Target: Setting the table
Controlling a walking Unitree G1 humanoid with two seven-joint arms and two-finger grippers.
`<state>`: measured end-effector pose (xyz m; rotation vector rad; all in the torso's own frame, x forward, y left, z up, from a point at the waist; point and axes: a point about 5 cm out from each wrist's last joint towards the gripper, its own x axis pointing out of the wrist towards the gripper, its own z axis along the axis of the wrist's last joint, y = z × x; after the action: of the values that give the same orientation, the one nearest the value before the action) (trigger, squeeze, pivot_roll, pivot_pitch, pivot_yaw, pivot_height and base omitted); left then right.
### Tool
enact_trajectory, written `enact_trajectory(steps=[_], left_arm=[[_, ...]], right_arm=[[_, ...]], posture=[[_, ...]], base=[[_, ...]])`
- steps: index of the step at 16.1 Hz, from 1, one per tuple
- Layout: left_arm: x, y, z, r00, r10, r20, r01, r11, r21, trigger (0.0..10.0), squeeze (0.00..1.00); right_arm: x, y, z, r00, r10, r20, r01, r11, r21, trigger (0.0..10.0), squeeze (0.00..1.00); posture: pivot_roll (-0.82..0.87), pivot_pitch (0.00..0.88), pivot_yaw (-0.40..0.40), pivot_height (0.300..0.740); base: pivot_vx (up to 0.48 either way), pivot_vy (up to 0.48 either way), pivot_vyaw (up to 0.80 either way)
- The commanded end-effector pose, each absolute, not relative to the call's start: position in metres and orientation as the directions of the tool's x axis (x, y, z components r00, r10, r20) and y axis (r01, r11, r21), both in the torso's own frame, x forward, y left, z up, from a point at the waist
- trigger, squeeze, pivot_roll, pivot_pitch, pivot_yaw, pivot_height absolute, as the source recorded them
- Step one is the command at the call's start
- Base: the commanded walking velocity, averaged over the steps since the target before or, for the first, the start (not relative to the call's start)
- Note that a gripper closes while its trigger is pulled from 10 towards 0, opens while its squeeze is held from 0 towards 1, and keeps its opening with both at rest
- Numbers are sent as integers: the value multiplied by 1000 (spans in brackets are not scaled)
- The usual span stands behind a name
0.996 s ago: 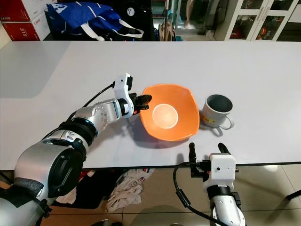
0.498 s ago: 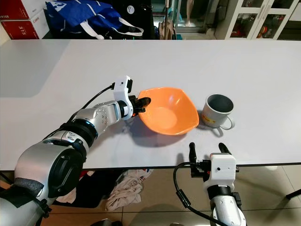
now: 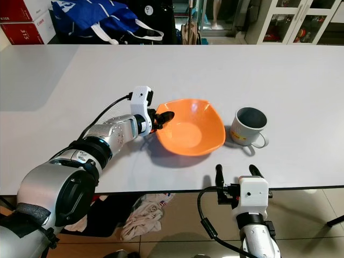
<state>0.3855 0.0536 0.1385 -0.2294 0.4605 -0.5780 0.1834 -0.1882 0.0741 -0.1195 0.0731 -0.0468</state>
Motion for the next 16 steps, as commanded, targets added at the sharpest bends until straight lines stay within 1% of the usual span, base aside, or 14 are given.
enact_trajectory(steps=[1,13,14,16], left_arm=[[385,52,137,736,-573,-361,486,818,-308,10000,1000],[385,47,140,736,-580,-349,512,814,-273,10000,1000],[385,48,141,740,-579,-344,515,815,-265,10000,0],[389,52,146,759,-565,-323,507,825,-251,10000,0]], right_arm=[[183,-188,77,996,-53,-66,44,991,-125,10000,0],[182,-187,77,996,-59,-67,50,991,-126,10000,0],[182,-187,77,996,-60,-67,51,991,-126,10000,0],[182,-187,76,996,-58,-68,49,991,-126,10000,0]], posture=[[-235,39,50,740],[-242,39,58,740],[-243,35,59,740],[-243,35,59,740]], base=[[0,0,0],[0,0,0],[0,0,0],[0,0,0]])
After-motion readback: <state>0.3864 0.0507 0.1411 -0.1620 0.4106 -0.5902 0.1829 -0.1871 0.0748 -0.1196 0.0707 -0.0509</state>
